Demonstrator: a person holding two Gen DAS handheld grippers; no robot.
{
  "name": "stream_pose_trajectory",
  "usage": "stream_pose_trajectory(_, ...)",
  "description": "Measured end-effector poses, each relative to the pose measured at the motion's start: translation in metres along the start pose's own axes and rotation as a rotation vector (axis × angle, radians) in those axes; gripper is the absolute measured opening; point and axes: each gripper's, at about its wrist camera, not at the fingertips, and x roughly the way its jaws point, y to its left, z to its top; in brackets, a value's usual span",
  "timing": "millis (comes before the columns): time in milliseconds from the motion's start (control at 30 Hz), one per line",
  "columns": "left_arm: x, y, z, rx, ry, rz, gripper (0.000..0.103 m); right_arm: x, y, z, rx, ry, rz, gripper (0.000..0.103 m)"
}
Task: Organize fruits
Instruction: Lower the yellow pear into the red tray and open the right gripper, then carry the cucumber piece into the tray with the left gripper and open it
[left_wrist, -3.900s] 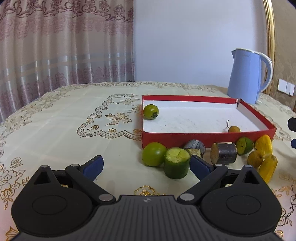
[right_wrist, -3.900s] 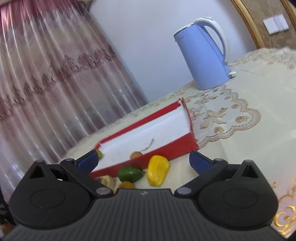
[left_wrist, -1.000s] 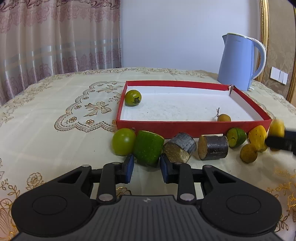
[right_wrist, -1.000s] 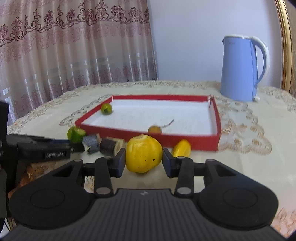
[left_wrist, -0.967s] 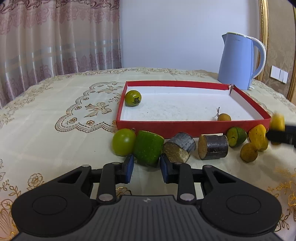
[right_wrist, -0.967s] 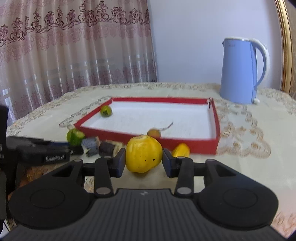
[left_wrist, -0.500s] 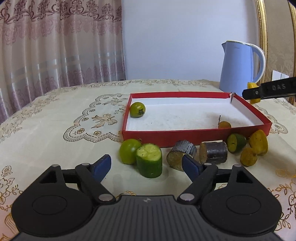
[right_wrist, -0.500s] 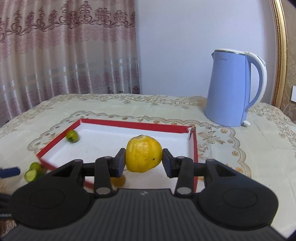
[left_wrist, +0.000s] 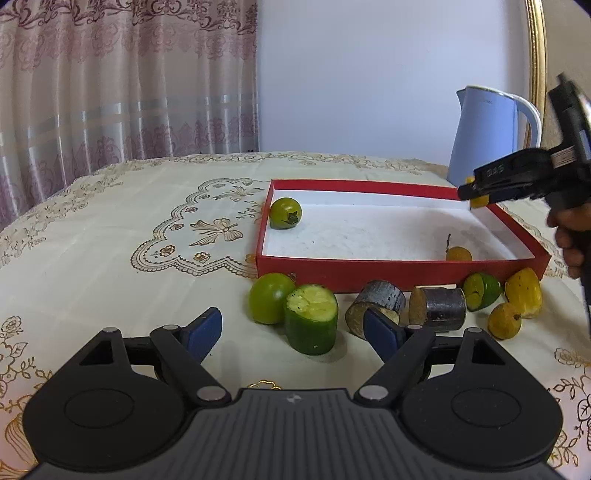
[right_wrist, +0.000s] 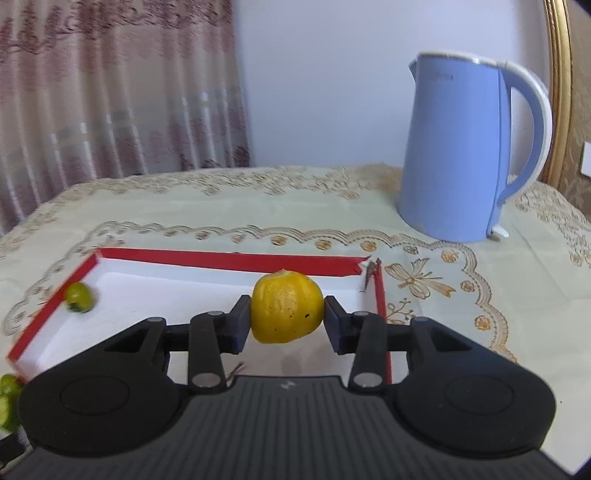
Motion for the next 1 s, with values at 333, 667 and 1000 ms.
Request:
stream_pose_trajectory(333, 0.002, 0.007, 0.001, -0.051, -0.005, 0.016, 0.084, 0.028, 0.002, -0.004, -0.035, 0.036, -0.066, 0.039)
stream_pose_trajectory(667, 0.001, 0.002, 0.003, -0.038, -0.020, 0.017, 0.076, -0.038, 0.002, -0.027, 0.049, -0.093, 0.015, 0.079)
stream_pose_trajectory(1000, 0.017, 0.003, 0.009, -0.088, 0.047, 0.019, 0.051, -0.077, 0.004, -0.070, 0.141, -0.184, 0.164, 0.081)
